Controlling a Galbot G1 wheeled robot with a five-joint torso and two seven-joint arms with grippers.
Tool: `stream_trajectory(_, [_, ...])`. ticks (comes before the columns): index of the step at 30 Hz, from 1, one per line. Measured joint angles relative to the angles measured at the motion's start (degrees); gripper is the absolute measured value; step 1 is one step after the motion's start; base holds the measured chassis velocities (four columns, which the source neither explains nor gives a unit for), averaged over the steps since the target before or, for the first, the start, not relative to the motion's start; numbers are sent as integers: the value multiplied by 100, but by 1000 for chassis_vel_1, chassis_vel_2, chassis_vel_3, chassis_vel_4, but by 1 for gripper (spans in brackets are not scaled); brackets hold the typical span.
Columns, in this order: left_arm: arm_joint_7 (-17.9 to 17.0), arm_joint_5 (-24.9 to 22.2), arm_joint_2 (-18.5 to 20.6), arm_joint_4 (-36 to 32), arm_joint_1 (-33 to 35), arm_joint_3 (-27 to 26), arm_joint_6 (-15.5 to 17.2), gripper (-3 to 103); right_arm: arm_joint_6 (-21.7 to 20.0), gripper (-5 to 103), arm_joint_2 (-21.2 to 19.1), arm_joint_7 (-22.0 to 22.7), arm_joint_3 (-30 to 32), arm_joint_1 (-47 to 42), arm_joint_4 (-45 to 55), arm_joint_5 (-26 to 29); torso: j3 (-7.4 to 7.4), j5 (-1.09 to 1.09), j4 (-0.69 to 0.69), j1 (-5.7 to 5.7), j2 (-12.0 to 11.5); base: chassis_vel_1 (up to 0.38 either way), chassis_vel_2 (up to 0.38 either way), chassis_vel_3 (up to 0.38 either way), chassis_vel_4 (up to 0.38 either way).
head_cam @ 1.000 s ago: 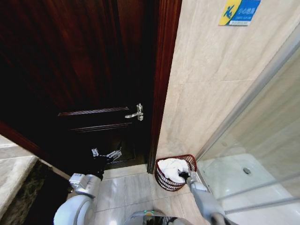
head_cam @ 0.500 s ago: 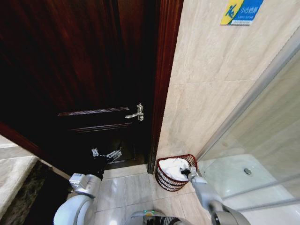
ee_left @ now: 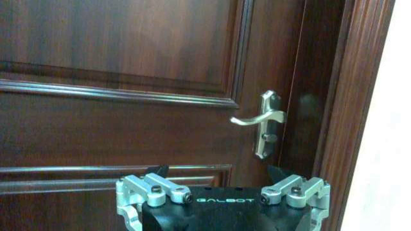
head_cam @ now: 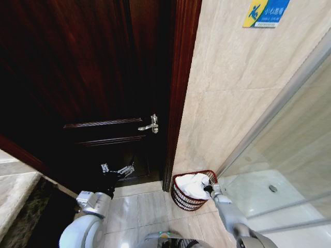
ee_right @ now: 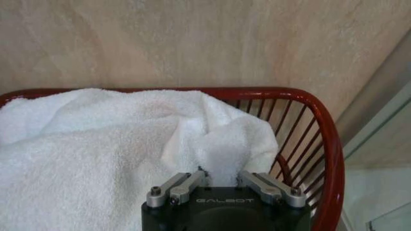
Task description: Discard the used towel into the hamper.
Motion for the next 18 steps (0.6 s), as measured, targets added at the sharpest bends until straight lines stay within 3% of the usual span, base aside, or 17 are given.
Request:
stream_trajectory(5, [0,0,0,0,0,0,0,100,15,11,3,-158,0,-117,205,45,-54,0,0,-51,-107,0,0,0,0])
stream_trajectory(11, [0,0,0,0,0,0,0,100,-75,11,-132,-361,-161,-461,1175,102,-184,0,1,-157,-342,0,0,0,0])
stream_trajectory(18, [0,0,0,0,0,0,0,100,-68,11,-230,-488,-168,-412,981,127,-287,0,0,-241,-530,0,0,0,0])
